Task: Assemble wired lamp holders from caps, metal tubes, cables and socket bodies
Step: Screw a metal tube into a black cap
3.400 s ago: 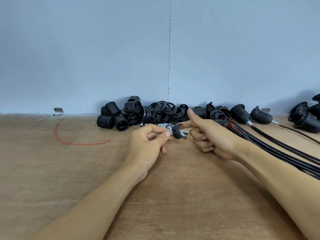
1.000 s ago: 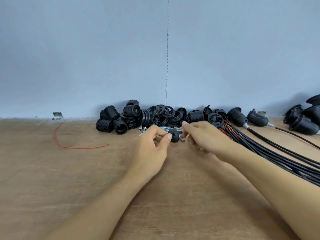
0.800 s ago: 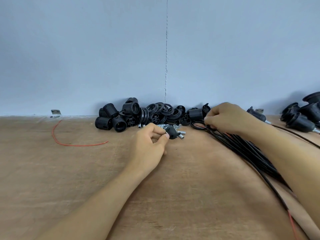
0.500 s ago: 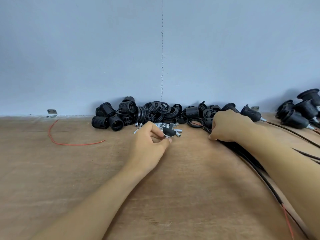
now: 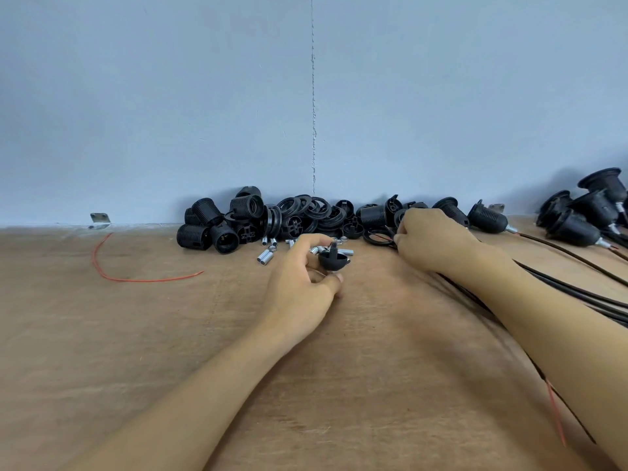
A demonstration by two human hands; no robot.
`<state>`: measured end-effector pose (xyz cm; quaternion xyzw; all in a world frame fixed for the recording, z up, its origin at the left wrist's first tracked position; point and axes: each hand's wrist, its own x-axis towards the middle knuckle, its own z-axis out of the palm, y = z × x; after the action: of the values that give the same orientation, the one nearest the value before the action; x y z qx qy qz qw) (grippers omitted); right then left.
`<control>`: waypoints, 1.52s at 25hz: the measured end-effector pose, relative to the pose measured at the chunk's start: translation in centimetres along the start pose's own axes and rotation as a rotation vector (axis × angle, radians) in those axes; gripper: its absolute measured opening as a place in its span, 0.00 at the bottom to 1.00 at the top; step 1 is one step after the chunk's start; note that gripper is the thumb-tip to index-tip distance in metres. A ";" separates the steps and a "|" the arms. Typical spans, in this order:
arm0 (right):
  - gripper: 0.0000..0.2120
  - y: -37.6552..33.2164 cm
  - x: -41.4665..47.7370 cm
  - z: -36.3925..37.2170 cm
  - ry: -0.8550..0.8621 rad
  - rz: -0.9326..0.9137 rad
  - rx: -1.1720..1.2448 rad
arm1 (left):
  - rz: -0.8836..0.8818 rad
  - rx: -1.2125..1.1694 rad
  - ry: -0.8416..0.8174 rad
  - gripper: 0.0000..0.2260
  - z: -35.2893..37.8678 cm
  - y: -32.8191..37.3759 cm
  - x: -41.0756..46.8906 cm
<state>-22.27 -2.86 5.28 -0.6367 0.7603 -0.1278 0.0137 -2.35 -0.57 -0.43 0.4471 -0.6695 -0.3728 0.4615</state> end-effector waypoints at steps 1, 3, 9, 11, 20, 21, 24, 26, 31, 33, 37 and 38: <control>0.06 0.2 0.4 0.2 0.023 -0.016 0.085 | 0.002 0.000 0.005 0.22 0.0 0.0 0.0; 0.04 0.5 0.7 0.7 0.079 -0.061 0.288 | 0.004 0.008 0.009 0.23 0.0 0.0 -0.1; 0.05 -0.2 1.0 0.6 0.153 -0.163 1.257 | -0.017 -0.002 0.008 0.21 0.2 0.0 -0.1; 0.09 -0.6 1.0 0.4 0.126 -0.176 1.486 | -0.051 -0.012 -0.006 0.20 0.3 0.0 0.1; 0.13 -2.1 -0.6 3.5 -0.028 -0.278 0.903 | 0.002 0.131 -0.181 0.12 0.3 -0.2 0.2; 0.11 -2.1 -0.5 3.3 0.035 -0.246 0.802 | 0.019 0.165 -0.200 0.12 0.3 -0.2 0.1; 0.05 -1.5 -0.2 1.9 0.093 -0.086 0.438 | 0.081 0.243 -0.267 0.22 0.5 0.0 -0.5; 0.09 -1.0 -0.2 1.1 -0.010 -0.003 0.136 | 0.097 0.310 -0.312 0.29 0.7 0.1 -0.6; 0.04 -1.8 -1.4 0.6 -0.263 0.051 -0.056 | 0.170 0.486 -0.333 0.32 1.0 0.1 -0.7; 0.04 -1.7 -1.1 0.7 -0.238 0.031 0.081 | 0.180 0.460 -0.323 0.30 1.0 0.1 -0.8; 0.02 -1.4 -0.2 0.1 -0.282 -0.007 0.619 | 0.114 0.249 -0.272 0.23 0.7 0.2 -0.6; 0.04 -1.3 0.0 0.1 -0.319 0.001 0.784 | 0.118 0.223 -0.258 0.20 0.7 0.2 -0.6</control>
<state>-21.01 -3.03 5.46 -0.5949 0.6428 -0.3072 0.3722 -2.94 0.08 -0.59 0.4042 -0.7853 -0.3228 0.3404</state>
